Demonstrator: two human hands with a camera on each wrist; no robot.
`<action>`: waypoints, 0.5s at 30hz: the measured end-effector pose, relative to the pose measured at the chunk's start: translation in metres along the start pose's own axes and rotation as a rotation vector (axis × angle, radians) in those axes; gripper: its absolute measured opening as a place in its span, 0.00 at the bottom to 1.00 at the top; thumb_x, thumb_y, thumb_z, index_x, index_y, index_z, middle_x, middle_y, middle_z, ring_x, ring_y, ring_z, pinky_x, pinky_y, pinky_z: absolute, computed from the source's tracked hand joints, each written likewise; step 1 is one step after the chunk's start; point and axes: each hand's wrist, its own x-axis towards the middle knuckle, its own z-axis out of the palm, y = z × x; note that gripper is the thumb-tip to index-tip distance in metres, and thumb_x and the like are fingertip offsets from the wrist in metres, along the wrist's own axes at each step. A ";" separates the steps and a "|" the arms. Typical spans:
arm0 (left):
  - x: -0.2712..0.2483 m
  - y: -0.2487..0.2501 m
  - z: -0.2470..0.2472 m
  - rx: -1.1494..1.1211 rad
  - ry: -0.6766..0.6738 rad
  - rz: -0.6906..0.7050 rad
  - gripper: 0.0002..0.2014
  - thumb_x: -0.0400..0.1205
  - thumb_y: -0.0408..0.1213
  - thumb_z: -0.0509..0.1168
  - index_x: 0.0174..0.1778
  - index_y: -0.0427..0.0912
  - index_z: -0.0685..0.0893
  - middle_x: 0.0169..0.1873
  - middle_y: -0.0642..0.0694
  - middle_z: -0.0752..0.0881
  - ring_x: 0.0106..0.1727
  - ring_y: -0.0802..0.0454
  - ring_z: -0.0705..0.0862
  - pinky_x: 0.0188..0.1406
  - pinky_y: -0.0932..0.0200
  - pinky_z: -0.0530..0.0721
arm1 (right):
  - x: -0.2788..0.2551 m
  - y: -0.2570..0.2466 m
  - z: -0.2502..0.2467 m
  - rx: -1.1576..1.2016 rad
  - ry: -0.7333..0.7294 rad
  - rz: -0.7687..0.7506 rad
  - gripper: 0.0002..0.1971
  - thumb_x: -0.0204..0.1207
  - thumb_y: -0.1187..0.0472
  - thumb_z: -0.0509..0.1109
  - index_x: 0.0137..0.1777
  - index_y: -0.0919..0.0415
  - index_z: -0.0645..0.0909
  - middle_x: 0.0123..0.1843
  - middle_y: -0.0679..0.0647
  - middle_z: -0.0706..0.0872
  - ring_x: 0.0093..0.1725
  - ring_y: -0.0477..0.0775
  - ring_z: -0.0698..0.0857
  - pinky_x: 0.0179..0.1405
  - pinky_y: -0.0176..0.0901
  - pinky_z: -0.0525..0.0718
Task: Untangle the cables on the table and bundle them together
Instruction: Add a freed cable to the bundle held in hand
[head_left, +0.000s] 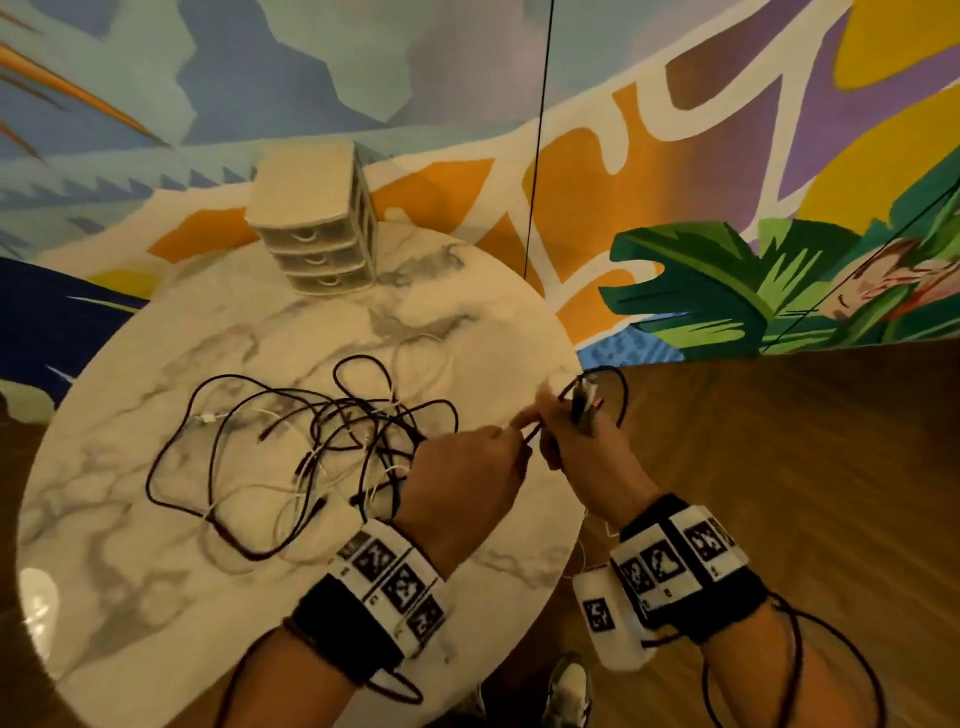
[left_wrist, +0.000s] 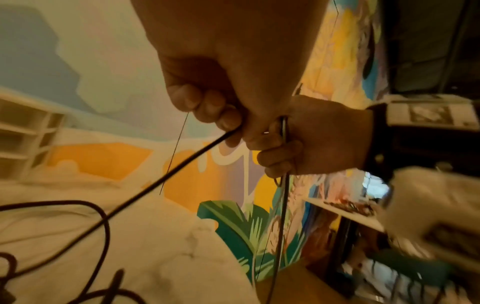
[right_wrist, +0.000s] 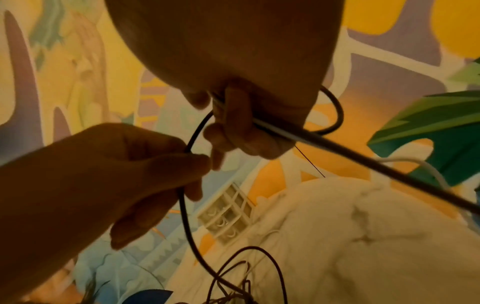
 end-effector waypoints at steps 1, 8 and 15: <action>-0.003 0.000 0.005 -0.004 0.005 0.005 0.12 0.84 0.47 0.59 0.50 0.44 0.84 0.30 0.48 0.84 0.27 0.45 0.83 0.21 0.58 0.67 | 0.001 0.002 0.000 -0.032 -0.012 0.000 0.22 0.85 0.51 0.58 0.32 0.62 0.78 0.23 0.54 0.71 0.23 0.48 0.68 0.31 0.46 0.67; -0.020 -0.032 0.068 -0.519 -0.174 -0.388 0.08 0.84 0.46 0.59 0.48 0.49 0.81 0.36 0.48 0.87 0.39 0.47 0.85 0.37 0.51 0.82 | 0.001 -0.009 -0.009 0.202 0.210 -0.062 0.26 0.87 0.56 0.53 0.29 0.64 0.80 0.19 0.53 0.73 0.20 0.47 0.69 0.24 0.39 0.68; 0.003 -0.074 0.017 -0.359 0.367 -0.364 0.12 0.85 0.44 0.58 0.47 0.42 0.83 0.36 0.44 0.87 0.37 0.44 0.84 0.32 0.56 0.74 | -0.005 -0.026 -0.041 0.723 0.504 -0.105 0.23 0.86 0.50 0.55 0.31 0.59 0.78 0.22 0.46 0.79 0.20 0.43 0.73 0.20 0.34 0.67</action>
